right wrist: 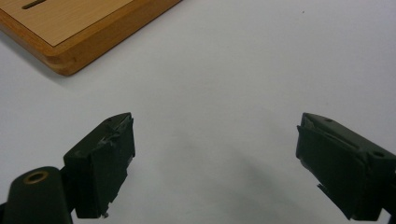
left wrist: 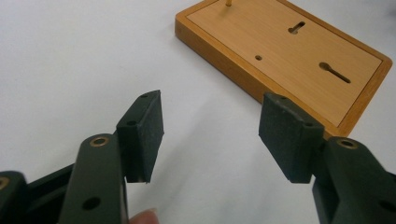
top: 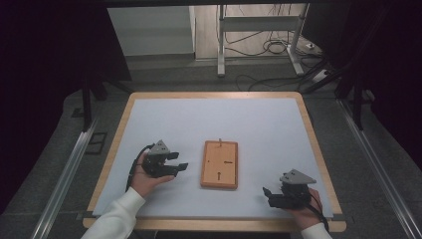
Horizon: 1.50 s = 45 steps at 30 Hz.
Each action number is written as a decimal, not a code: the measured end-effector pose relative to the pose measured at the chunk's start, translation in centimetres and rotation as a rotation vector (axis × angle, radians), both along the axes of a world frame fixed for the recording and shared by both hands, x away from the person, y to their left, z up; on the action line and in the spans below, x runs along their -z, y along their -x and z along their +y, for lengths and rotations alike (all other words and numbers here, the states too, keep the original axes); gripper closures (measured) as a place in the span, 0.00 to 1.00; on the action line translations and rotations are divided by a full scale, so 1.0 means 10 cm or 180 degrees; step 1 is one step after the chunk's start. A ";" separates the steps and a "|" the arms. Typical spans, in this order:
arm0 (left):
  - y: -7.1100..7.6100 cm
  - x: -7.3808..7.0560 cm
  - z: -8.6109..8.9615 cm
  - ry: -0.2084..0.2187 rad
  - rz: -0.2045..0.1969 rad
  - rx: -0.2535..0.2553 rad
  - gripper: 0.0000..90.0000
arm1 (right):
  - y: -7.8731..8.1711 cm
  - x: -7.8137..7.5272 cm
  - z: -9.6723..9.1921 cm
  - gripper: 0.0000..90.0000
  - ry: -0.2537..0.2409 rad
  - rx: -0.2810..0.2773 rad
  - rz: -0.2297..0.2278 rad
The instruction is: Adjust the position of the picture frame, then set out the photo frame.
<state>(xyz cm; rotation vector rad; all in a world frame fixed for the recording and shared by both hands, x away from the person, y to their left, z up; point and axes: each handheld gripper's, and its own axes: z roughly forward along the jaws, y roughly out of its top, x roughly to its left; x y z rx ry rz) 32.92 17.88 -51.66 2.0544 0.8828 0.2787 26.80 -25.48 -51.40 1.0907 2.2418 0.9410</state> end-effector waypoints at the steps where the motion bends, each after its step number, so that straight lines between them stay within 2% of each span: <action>1: 0.00 0.00 0.00 -0.0001 -0.0007 0.0010 0.43 | 0.00 0.00 0.00 0.13 -0.0001 0.0001 -0.0001; 14: -0.06 -0.09 -0.17 -0.0016 -0.0109 0.0166 0.40 | 0.00 -0.01 0.02 0.13 -0.0011 -0.0037 -0.0020; 22: -0.16 -0.14 -0.29 -0.0036 -0.0169 0.0257 0.39 | 0.04 -0.05 0.02 0.13 -0.0168 -0.0075 -0.0112; 31: -0.30 -0.15 -0.46 -0.0046 -0.0160 0.0335 0.38 | 0.07 -0.06 0.06 0.13 -0.0118 -0.0155 -0.0215; 36: -0.36 -0.18 -0.58 -0.0109 -0.0155 0.0407 0.39 | 0.07 -0.06 0.07 0.13 -0.0094 -0.0166 -0.0238; 45: -0.51 -0.21 -0.70 -0.0133 -0.0196 0.0394 0.39 | 0.08 -0.06 0.05 0.13 -0.0121 -0.0180 -0.0267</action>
